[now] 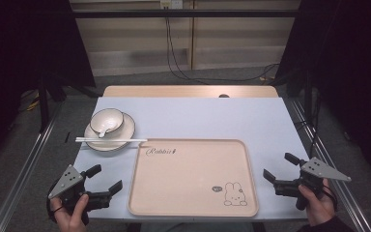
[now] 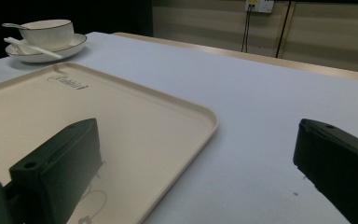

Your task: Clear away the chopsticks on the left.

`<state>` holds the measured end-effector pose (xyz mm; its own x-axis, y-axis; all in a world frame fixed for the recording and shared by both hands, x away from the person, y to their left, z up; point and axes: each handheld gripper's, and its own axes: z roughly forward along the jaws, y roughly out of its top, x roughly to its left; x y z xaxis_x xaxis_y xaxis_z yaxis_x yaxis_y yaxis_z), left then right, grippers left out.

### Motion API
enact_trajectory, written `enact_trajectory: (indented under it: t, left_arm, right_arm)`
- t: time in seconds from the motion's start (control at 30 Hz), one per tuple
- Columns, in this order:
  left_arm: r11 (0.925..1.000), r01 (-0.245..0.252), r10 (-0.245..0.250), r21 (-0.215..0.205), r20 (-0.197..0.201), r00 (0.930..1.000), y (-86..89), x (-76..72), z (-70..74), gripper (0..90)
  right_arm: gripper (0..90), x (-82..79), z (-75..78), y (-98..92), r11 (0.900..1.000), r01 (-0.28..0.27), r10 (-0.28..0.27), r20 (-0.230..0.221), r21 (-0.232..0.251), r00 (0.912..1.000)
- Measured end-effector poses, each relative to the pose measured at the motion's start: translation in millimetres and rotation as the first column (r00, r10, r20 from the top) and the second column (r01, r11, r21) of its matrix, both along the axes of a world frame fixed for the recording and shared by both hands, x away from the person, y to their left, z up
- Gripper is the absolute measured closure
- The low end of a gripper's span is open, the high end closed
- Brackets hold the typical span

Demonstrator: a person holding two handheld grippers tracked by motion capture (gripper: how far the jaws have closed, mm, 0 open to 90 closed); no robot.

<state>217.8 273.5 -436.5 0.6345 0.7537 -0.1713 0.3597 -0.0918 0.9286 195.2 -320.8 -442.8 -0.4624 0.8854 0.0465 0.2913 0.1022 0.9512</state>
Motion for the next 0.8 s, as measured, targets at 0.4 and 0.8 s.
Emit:
enact_trajectory:
  t: [0.4,0.8]
  left_arm:
    - [0.999,0.043,-0.043,0.008,0.001,0.9991,-0.8,0.4,3.6,2.9]
    - [0.9963,0.044,-0.041,0.073,-0.035,0.9986,19.6,11.9,11.5,3.5]
  right_arm:
    - [0.5,-0.3,-1.4,1.4,1.0,-0.007,0.007,0.0,-0.008,1.0]
    - [0.4,-0.5,-1.3,3.0,1.0,-0.016,0.016,-0.003,-0.018,0.9999]
